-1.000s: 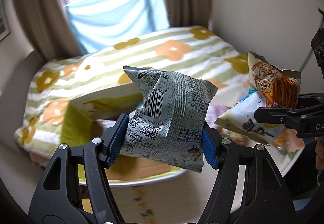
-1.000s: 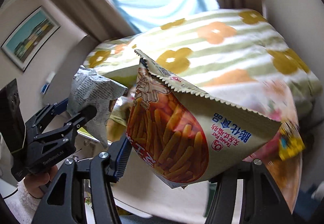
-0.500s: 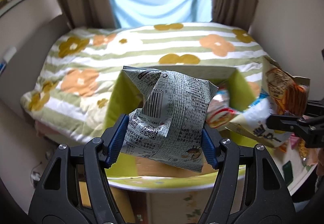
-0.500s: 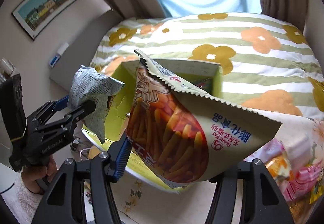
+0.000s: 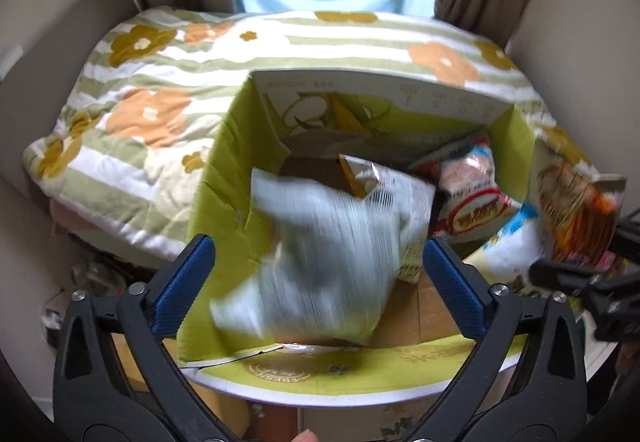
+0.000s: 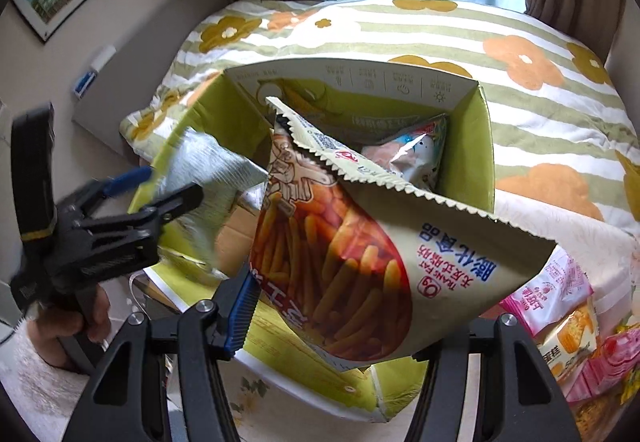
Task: Organize snacks
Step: 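Carry both bags over the yellow box and release the grey-white bag from the left gripper, then lower the orange stick-snack bag into the box and open the right gripper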
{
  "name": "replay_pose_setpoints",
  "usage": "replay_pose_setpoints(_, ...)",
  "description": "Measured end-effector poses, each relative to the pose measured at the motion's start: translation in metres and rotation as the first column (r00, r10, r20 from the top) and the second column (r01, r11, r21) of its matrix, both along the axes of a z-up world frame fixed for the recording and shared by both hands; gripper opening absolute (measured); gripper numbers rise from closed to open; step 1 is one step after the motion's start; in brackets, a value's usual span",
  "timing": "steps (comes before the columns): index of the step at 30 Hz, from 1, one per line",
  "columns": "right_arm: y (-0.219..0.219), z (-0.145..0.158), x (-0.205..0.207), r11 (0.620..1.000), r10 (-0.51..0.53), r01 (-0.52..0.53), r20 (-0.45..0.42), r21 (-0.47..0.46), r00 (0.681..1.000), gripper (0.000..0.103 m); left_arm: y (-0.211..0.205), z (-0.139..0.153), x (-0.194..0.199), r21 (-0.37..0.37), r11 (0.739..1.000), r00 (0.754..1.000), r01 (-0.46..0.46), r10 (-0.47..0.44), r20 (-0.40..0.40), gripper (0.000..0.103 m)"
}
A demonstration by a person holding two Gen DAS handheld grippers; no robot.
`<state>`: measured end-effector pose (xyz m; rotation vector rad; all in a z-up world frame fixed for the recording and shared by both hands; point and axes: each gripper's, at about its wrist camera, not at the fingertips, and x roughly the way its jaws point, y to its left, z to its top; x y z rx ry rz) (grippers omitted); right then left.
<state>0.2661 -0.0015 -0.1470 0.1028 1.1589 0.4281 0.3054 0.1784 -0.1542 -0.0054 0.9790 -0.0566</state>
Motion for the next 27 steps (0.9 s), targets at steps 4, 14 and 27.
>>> replay_pose_setpoints(4, 0.0, -0.005, -0.001, 0.999, 0.042, -0.042, -0.006, -0.034, 0.999, 0.056, 0.005, 0.006, -0.011, -0.04, 0.999, 0.999, -0.037, 0.037, -0.008, 0.103)
replay_pose_setpoints(14, 0.008, -0.02, 0.0, 0.995, 0.099, -0.101, -0.069, -0.021, 0.993, 0.057, 0.006, -0.002, -0.022, -0.065, 0.994, 0.996, -0.084, 0.081, -0.048, 0.103)
replay_pose_setpoints(27, 0.006, -0.016, -0.002, 0.999, -0.027, 0.028, -0.041, 0.029, 0.999, 0.1, 0.01, 0.001, -0.032, -0.05, 0.995, 0.995, -0.091, 0.09, -0.034, 0.103)
